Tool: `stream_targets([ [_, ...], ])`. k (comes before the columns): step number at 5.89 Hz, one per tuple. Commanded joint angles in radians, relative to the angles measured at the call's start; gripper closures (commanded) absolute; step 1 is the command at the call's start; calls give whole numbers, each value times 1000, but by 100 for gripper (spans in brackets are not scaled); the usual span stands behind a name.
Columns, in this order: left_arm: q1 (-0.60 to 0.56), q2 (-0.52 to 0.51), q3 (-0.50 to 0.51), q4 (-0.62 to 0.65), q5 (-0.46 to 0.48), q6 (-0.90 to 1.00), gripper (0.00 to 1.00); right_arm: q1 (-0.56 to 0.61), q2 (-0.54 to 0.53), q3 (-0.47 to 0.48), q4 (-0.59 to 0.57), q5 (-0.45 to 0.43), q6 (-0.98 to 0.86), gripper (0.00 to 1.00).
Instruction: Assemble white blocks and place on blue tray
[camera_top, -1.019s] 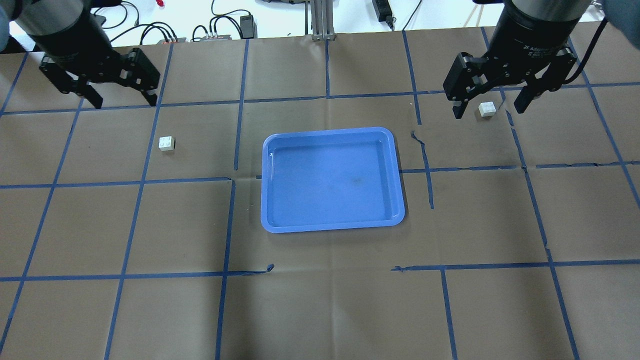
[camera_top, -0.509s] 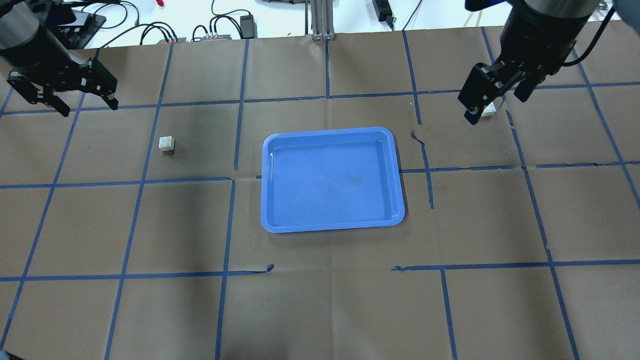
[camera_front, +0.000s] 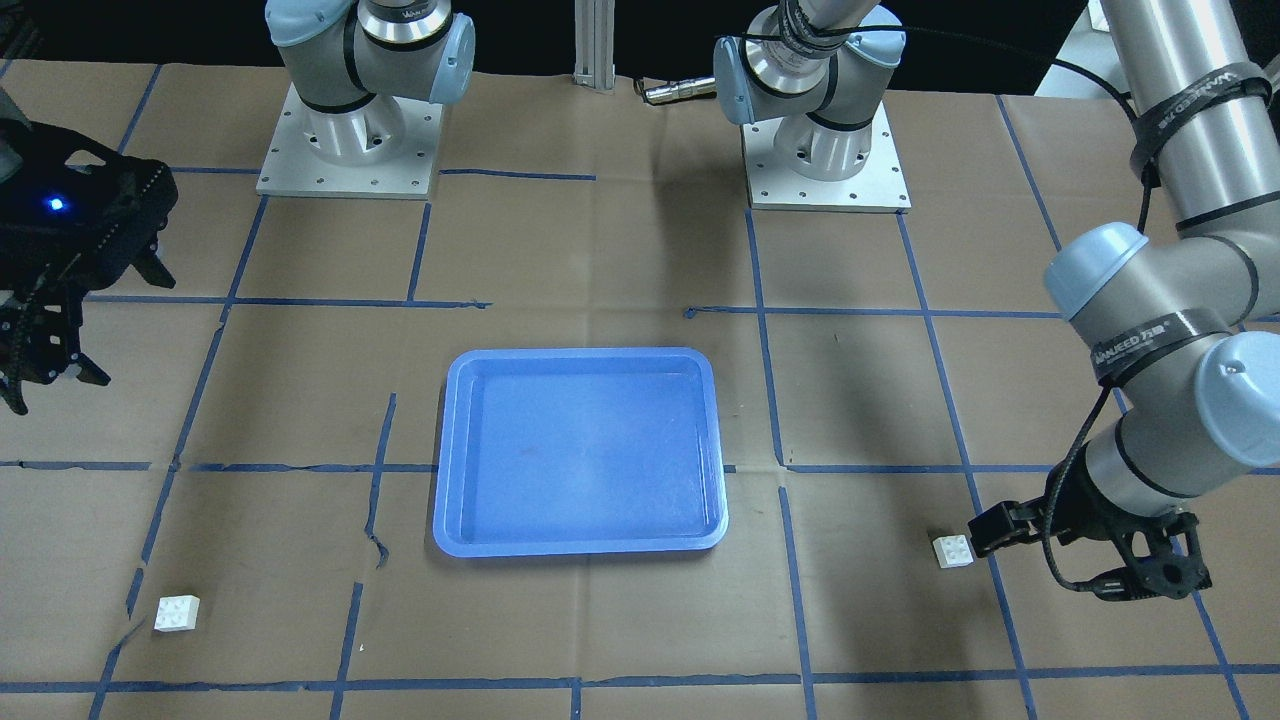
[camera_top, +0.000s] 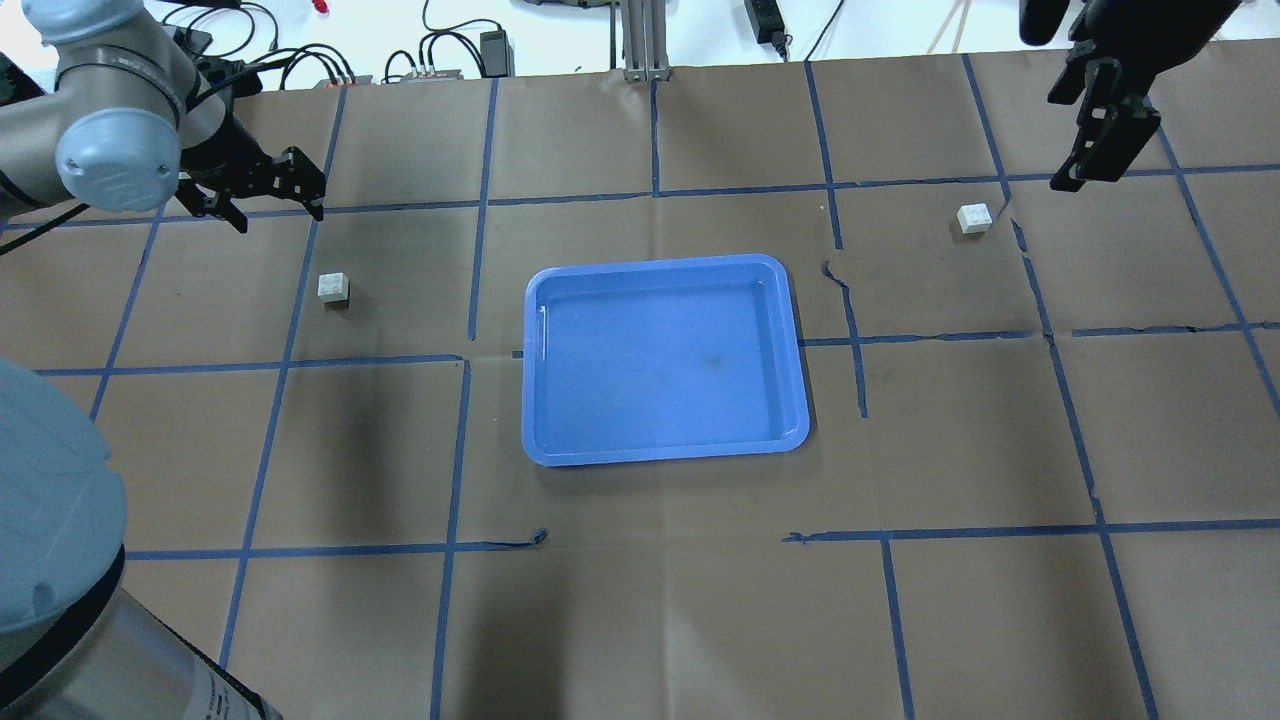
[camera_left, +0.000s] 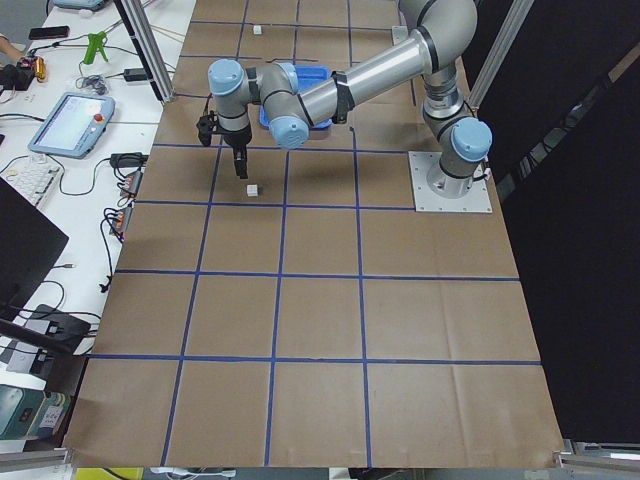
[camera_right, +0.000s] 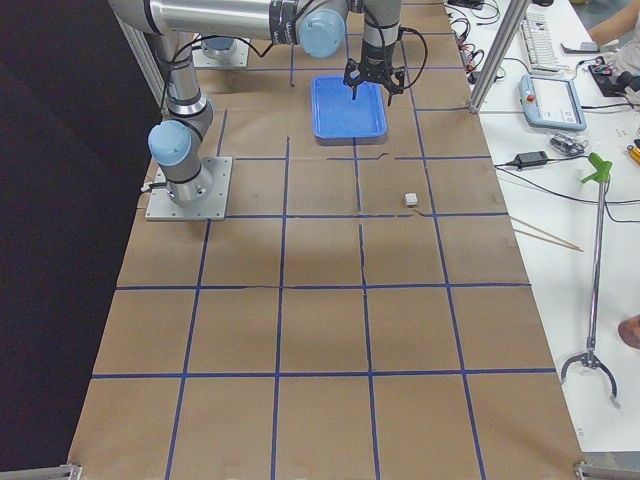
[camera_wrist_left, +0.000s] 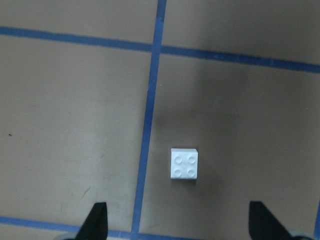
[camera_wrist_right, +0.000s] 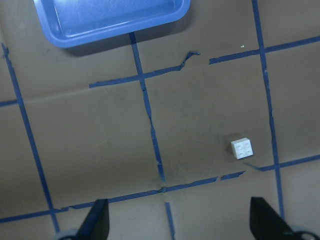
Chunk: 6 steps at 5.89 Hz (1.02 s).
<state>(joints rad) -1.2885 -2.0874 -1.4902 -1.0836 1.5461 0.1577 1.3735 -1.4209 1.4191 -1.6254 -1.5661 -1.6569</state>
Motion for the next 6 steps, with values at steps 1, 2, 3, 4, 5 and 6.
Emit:
stream_targets([
  [1, -22, -98, -2, 54, -5, -3, 1, -48, 118, -116, -4, 11, -197, 0],
  [2, -22, -127, -5, 48, 0, 5, 1, -56, 167, -168, -1, 12, -231, 0],
  [3, -22, -132, -12, 42, 44, 11, 1, -68, 215, -193, 1, 15, -244, 0],
  [4, -22, -120, -19, 33, 80, 31, 1, -111, 264, -230, -2, 84, -336, 0],
  [5, -22, -123, -22, 33, 75, 25, 1, -158, 317, -255, 1, 130, -384, 0],
  [6, -22, -120, -36, 34, 68, 40, 12, -197, 364, -250, 2, 199, -395, 0],
])
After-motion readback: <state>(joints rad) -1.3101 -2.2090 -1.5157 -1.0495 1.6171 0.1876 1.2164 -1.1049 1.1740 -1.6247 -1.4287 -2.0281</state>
